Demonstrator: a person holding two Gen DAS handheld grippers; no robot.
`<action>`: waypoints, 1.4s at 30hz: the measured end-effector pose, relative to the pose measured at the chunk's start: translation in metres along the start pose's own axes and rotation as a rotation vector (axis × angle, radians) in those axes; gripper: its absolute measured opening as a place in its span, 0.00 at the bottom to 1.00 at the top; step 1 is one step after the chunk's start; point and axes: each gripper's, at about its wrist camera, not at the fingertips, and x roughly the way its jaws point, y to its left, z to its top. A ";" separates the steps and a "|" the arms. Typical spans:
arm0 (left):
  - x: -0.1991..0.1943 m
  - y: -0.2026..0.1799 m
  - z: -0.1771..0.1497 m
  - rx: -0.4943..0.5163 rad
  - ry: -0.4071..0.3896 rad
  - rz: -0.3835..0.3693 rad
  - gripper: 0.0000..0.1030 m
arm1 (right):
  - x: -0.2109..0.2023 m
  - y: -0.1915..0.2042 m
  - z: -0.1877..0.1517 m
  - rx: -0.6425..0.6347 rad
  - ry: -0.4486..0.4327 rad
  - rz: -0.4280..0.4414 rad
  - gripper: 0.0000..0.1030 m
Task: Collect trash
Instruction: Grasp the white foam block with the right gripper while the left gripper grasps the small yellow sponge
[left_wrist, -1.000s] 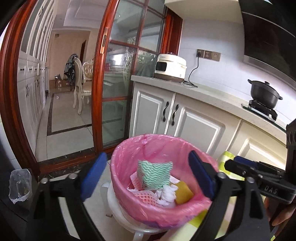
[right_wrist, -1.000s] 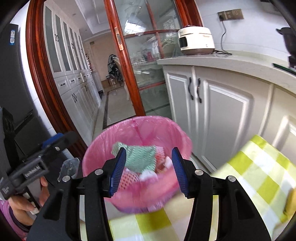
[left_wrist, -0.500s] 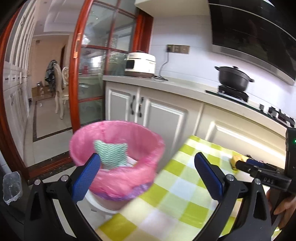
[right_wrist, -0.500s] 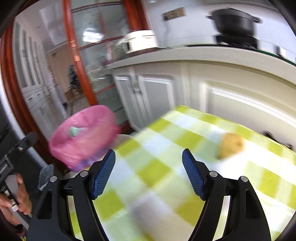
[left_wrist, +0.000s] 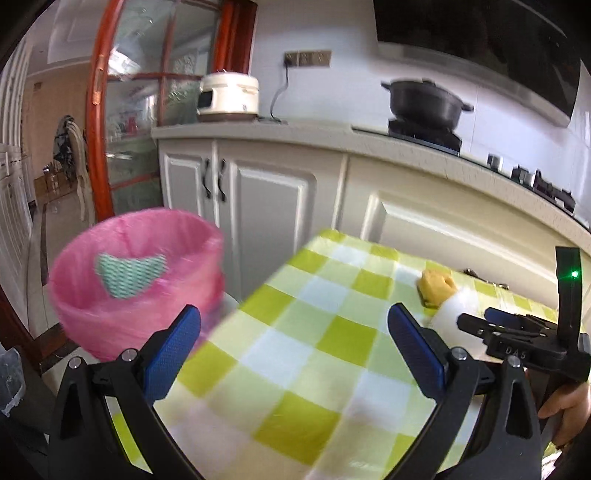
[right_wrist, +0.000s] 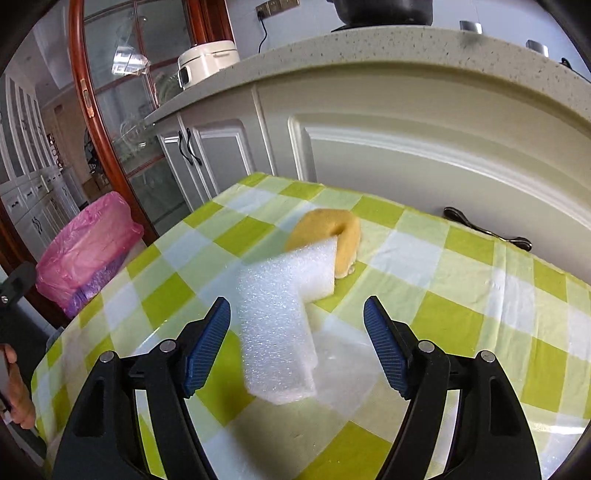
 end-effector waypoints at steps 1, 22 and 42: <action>0.006 -0.007 -0.002 0.003 0.010 -0.005 0.95 | 0.004 0.001 0.000 -0.008 0.014 -0.001 0.69; 0.061 -0.082 -0.003 0.058 0.077 -0.049 0.95 | -0.027 -0.023 -0.002 -0.030 -0.032 -0.043 0.34; 0.194 -0.208 0.008 0.077 0.348 -0.106 0.65 | -0.067 -0.116 0.012 0.138 -0.124 -0.057 0.34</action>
